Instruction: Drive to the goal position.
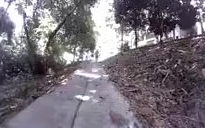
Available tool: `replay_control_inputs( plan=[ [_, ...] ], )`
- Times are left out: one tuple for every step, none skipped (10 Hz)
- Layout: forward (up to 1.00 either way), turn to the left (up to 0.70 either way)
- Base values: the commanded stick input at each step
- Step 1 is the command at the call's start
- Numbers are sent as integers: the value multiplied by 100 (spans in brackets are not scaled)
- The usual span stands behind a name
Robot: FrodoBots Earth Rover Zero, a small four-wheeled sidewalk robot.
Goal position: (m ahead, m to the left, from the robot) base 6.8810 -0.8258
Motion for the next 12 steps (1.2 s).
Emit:
replay_control_inputs(
  plan=[
    [50,0],
    [50,0],
    [50,0],
    [50,0],
    [50,0],
    [50,0],
    [50,0],
    [50,0],
    [50,0],
    [50,0],
    [50,0],
    [50,0]
  ],
)
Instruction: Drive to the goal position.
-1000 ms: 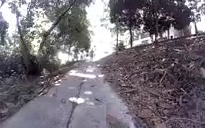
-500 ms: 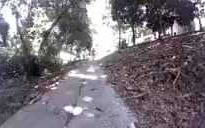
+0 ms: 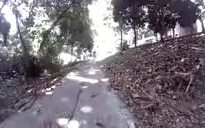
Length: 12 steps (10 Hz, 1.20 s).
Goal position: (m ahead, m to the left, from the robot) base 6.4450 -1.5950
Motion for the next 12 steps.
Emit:
replay_control_inputs(
  plan=[
    [50,0],
    [50,0],
    [50,0],
    [50,0],
    [50,0],
    [50,0],
    [50,0],
    [50,0],
    [50,0],
    [50,0],
    [50,0],
    [50,0]
  ],
)
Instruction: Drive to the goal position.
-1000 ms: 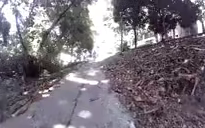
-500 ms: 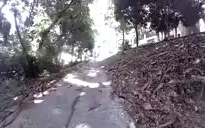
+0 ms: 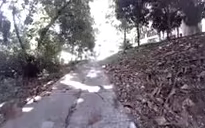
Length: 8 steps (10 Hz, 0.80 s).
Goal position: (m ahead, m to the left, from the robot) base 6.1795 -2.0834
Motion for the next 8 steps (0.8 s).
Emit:
replay_control_inputs(
  plan=[
    [50,0],
    [50,0],
    [50,0],
    [50,0],
    [50,0],
    [50,0],
    [50,0],
    [50,0]
  ],
)
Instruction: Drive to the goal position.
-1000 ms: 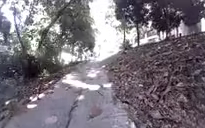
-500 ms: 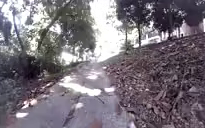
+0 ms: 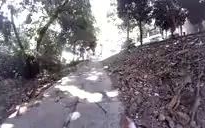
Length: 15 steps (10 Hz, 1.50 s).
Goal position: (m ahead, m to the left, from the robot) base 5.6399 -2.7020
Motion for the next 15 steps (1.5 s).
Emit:
replay_control_inputs(
  plan=[
    [50,0],
    [50,0],
    [50,0],
    [50,0],
    [50,0],
    [50,0],
    [50,0],
    [50,0],
    [50,0],
    [50,0],
    [50,0],
    [50,0],
    [50,0],
    [50,0],
    [50,0]
  ],
)
